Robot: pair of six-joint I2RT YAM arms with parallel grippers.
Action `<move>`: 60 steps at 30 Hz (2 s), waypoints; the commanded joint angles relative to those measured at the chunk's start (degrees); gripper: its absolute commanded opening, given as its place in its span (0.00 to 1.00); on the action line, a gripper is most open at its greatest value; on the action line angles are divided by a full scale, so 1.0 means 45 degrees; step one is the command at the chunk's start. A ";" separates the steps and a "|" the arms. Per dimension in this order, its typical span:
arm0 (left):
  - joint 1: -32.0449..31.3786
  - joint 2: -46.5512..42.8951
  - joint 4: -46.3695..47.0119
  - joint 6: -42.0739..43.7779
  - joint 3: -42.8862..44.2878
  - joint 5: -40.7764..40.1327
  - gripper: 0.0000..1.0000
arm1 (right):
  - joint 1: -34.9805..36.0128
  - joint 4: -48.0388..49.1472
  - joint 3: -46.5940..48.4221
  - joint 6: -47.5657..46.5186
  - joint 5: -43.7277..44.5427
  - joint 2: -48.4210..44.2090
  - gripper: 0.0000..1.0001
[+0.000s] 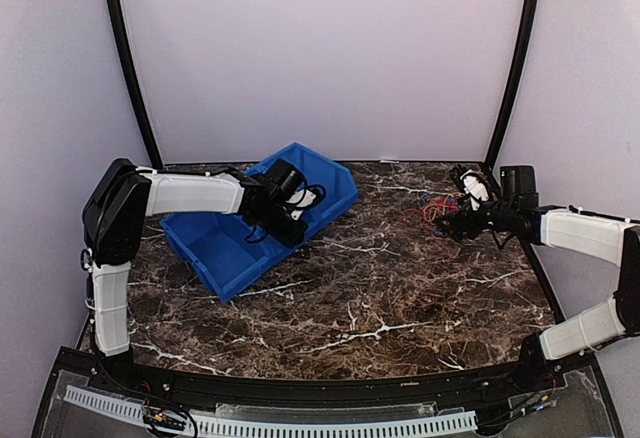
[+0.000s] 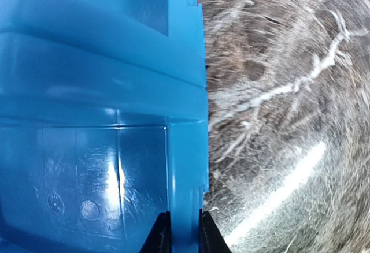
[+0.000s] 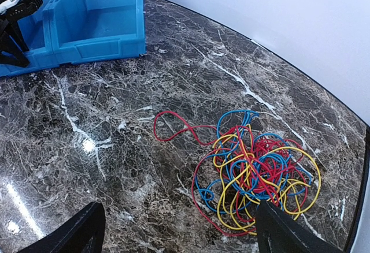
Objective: Untangle the cables
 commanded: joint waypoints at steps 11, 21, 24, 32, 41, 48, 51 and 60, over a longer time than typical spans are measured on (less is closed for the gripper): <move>0.0306 0.0401 0.2301 0.6394 0.0145 0.0292 0.14 | -0.0095 -0.0023 0.1166 0.0485 0.2076 -0.0162 0.99; 0.0106 -0.0675 0.1197 0.3950 0.0151 -0.0388 0.43 | -0.1342 -0.2584 0.5062 0.0811 0.2197 0.3397 0.99; -0.0472 -0.2169 0.1710 0.3358 -0.0835 -0.0880 0.59 | -0.1575 -0.3037 0.6321 0.1205 0.1872 0.4828 0.99; -0.2368 -0.4952 0.2451 0.0205 -0.2520 -0.1716 0.66 | -0.1769 -0.4207 0.8970 0.1438 0.0568 0.8327 0.99; -0.2720 -0.7658 0.4779 -0.3229 -0.6417 -0.1702 0.68 | -0.1226 -0.6634 0.8897 -0.0380 -0.2899 0.9256 0.92; -0.2715 -0.9058 0.6738 -0.3818 -0.8810 -0.2285 0.67 | 0.1225 -0.7832 0.6441 -0.1906 -0.3601 0.7919 0.84; -0.2724 -0.9299 0.7240 -0.3914 -0.9255 -0.2356 0.66 | 0.2756 -0.7862 0.5536 -0.1583 -0.4055 0.7114 0.84; -0.2721 -0.9085 0.7958 -0.4114 -0.9733 -0.0805 0.60 | 0.4727 -0.8562 0.6024 -0.1551 -0.3104 0.5266 0.98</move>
